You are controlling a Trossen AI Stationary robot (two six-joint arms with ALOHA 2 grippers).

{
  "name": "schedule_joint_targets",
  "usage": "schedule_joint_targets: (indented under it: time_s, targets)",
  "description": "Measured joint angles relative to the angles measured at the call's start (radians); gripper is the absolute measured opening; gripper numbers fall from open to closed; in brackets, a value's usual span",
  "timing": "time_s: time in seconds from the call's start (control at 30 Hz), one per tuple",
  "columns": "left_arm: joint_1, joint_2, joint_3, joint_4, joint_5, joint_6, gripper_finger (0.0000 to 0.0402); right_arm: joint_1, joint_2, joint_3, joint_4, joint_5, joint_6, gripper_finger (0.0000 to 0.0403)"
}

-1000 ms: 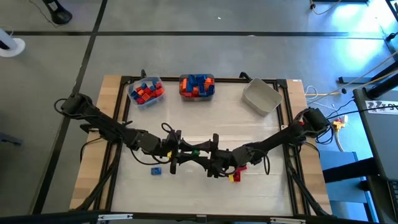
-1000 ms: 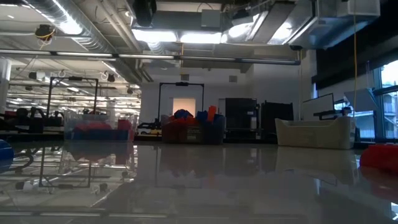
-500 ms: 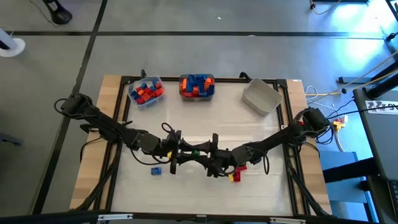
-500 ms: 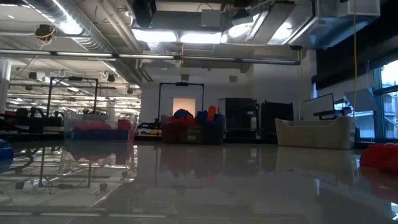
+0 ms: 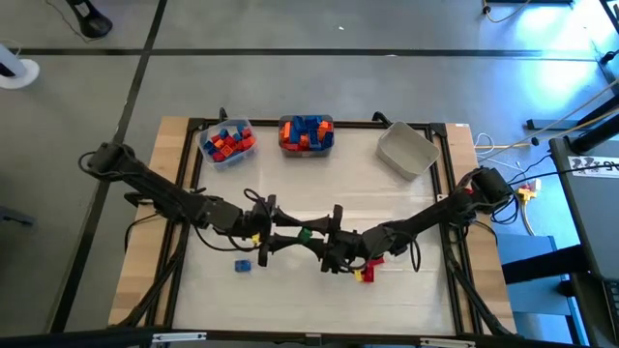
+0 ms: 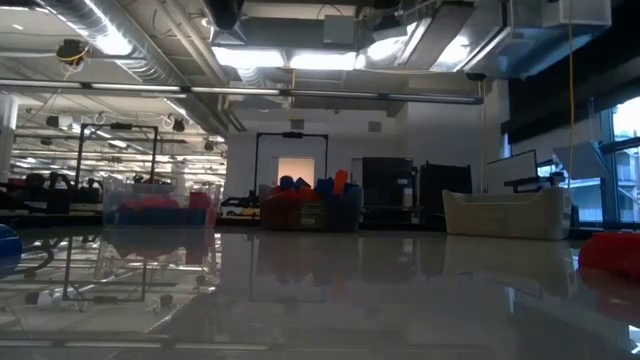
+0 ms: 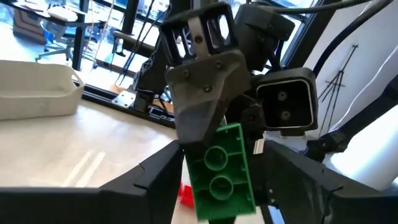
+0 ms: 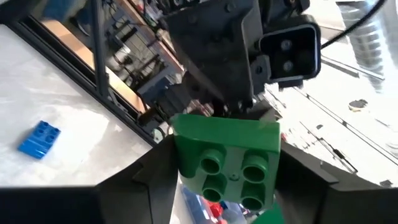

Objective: Sort blocks by size

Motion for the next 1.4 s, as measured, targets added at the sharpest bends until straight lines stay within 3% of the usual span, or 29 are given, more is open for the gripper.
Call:
schedule_joint_targets:
  time_s: [0.3,0.43,0.6,0.73,0.93,1.07,1.2,1.4]
  targets:
    - [-0.001,-0.158,0.001,-0.31,-0.054,0.037,0.0209,0.0,-0.016,0.0,-0.007,0.161,-0.002,0.021]
    - [-0.002,-0.176,0.001,-0.442,-0.148,0.006,0.021,-0.002,-0.022,0.0,-0.015,0.309,-0.006,0.0209]
    - [-0.006,-0.155,-0.002,-0.549,-0.177,-0.05,0.021,-0.018,-0.023,0.0,-0.019,0.469,-0.084,0.021]
    - [-0.02,-0.137,-0.048,-0.54,-0.202,-0.101,0.021,-0.04,-0.039,-0.001,-0.049,0.605,-0.163,0.0208]
    - [-0.046,-0.114,-0.157,-0.443,-0.234,-0.205,0.021,-0.107,-0.125,-0.001,-0.217,0.713,-0.159,0.0208]
    - [-0.056,-0.104,-0.212,-0.367,-0.235,-0.229,0.021,-0.167,-0.199,-0.001,-0.349,0.752,-0.132,0.0208]
    - [-0.069,-0.105,-0.236,-0.343,-0.236,-0.239,0.021,-0.251,-0.281,-0.001,-0.572,0.755,-0.002,0.0208]
    - [-0.087,-0.105,-0.251,-0.303,-0.236,-0.236,0.021,-0.426,-0.395,-0.001,-0.97,0.636,0.309,0.0208]
